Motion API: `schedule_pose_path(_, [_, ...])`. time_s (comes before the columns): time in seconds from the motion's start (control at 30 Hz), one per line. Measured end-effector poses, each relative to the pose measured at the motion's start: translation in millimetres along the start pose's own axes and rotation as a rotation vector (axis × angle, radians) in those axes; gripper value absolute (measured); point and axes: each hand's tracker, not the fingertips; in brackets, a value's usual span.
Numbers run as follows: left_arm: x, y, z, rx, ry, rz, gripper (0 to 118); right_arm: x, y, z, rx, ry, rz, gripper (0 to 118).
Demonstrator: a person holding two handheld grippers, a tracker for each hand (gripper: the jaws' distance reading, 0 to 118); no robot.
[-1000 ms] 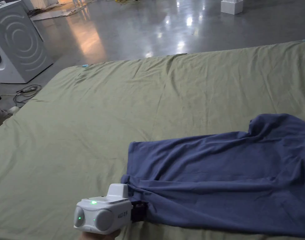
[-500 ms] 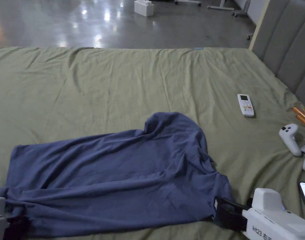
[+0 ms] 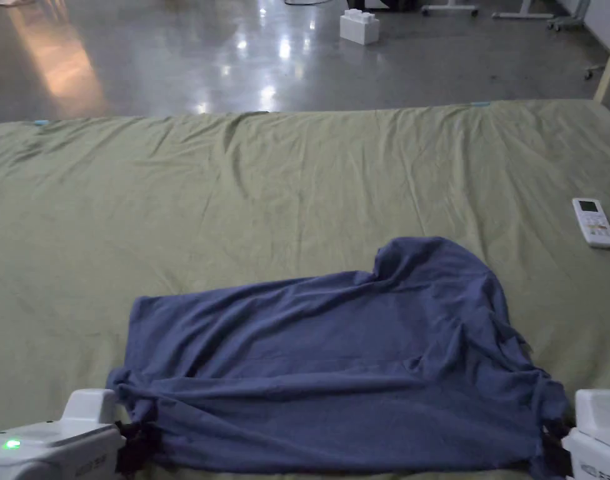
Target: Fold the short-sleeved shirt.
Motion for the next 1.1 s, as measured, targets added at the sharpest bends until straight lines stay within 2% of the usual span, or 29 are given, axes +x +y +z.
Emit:
schedule_pose_path(0.07, [-3.2,-7.0,20.3,0.067,0.002,-0.022,12,2.2,-0.7,15.3,0.038,-0.014,-0.035,4])
schedule_pose_path(0.13, [-12.4,-11.5,36.0,0.064,-0.058,0.094,12,6.2,-1.4,30.1,0.053,-0.003,-0.101,4])
schedule_pose_path(0.37, [-17.9,-67.0,76.3,0.03,-0.078,0.097,11,3.7,-39.6,80.8,0.054,-0.031,-0.114,4])
schedule_pose_path(0.5, [-24.0,-92.5,85.1,0.008,-0.102,0.155,12,1.6,-61.0,93.8,0.029,-0.021,-0.125,4])
schedule_pose_path(0.57, [-27.7,-99.0,78.9,0.019,-0.109,0.159,12,-5.0,-66.0,92.2,0.013,-0.016,-0.1,4])
schedule_pose_path(0.6, [-27.7,-102.1,74.1,0.067,-0.123,0.147,17,-7.2,-67.5,89.1,0.011,-0.019,-0.08,5])
schedule_pose_path(0.63, [-27.4,-105.3,72.8,0.109,-0.107,0.112,29,-8.8,-69.0,87.0,0.012,-0.029,-0.048,13])
schedule_pose_path(0.67, [-27.9,-107.0,72.3,0.121,-0.084,0.082,49,-10.4,-70.1,86.1,0.004,-0.037,-0.02,37])
schedule_pose_path(0.7, [-28.6,-107.4,72.6,0.113,-0.05,0.072,79,-6.2,-73.0,77.6,-0.004,-0.04,-0.004,74])
schedule_pose_path(0.73, [-28.7,-108.1,72.5,0.101,-0.026,0.082,95,-5.2,-74.9,79.3,0.001,-0.033,-0.003,84])
schedule_pose_path(0.77, [-29.9,-107.5,78.5,0.109,-0.03,0.091,100,-4.4,-75.6,83.9,0.012,-0.03,0.002,81])
schedule_pose_path(0.83, [-30.3,-104.3,104.8,0.208,-0.021,0.094,97,0.4,-72.8,98.7,0.087,-0.016,-0.02,79])
schedule_pose_path(0.97, [-2.1,-82.4,182.2,0.466,0.026,-0.085,97,-7.1,-56.4,149.0,0.3,0.012,-0.03,79])
schedule_pose_path(1.1, [34.2,-65.2,243.6,0.64,0.068,-0.126,97,-28.4,-36.0,199.6,0.51,0.07,-0.02,79])
